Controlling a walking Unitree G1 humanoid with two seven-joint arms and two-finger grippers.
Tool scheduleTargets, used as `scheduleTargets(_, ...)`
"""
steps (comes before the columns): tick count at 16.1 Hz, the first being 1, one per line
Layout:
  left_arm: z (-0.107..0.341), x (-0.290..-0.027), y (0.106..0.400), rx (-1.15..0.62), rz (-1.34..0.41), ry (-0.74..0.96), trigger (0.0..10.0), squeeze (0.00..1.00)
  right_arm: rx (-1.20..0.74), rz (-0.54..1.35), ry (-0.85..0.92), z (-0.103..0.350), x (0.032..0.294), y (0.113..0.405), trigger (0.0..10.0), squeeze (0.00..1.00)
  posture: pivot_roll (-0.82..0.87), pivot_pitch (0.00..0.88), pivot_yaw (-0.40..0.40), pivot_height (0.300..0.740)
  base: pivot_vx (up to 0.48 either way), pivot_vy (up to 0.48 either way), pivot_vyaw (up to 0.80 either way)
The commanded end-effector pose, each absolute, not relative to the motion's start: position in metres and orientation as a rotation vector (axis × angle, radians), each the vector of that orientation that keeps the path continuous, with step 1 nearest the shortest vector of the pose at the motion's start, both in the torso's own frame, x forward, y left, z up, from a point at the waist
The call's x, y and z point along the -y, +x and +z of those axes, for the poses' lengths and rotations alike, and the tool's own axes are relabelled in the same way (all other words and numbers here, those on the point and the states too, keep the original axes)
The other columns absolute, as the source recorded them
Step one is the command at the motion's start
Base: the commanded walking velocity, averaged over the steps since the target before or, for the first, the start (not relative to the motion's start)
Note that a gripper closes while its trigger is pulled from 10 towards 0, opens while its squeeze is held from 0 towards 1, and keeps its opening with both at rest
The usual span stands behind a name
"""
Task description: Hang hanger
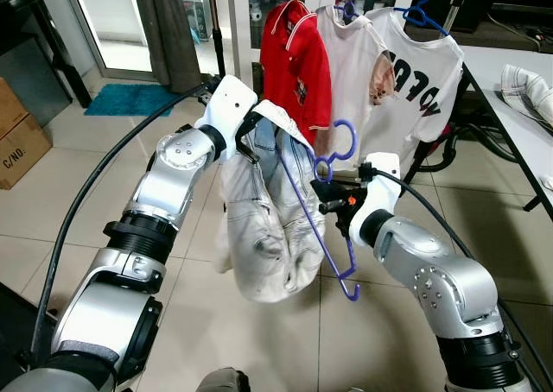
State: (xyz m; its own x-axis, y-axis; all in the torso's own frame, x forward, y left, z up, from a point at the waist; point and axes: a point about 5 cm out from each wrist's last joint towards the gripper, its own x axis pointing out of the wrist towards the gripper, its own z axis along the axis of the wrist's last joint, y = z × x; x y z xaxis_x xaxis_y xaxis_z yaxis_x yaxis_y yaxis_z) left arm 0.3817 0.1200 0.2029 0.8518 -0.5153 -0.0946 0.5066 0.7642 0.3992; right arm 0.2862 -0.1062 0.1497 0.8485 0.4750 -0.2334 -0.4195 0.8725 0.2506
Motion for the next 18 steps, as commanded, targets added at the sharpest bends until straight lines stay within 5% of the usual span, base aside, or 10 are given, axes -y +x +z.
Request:
scheduleTargets(1,0.210,-0.120,0.382,0.045,-0.559,0.453,0.0,0.00,-0.220,0.465,0.220,0.166,0.110,0.290,10.0,0.00,-0.05,0.000,0.060,0.740,0.000,0.000,0.00)
scheduleTargets(5,0.210,-0.121,0.384,0.060,-0.543,0.443,0.5,0.00,-0.188,0.506,0.244,0.173,0.107,0.289,10.0,0.00,-0.05,0.000,0.059,0.740,0.000,0.000,0.00)
scheduleTargets(16,0.195,-0.098,0.374,0.030,-0.668,0.343,0.0,0.00,-0.088,0.504,0.297,0.190,0.108,0.292,10.0,0.00,-0.06,0.000,0.064,0.740,0.000,0.000,0.00)
scheduleTargets(17,0.193,-0.099,0.374,0.025,-0.664,0.351,1.4,0.00,-0.083,0.507,0.297,0.191,0.108,0.292,10.0,0.00,-0.06,0.000,0.065,0.740,0.000,0.000,0.00)
scheduleTargets(18,0.193,-0.100,0.375,0.022,-0.654,0.364,5.5,0.00,-0.082,0.508,0.297,0.191,0.108,0.292,10.0,0.00,-0.06,0.000,0.065,0.740,0.000,0.000,0.00)
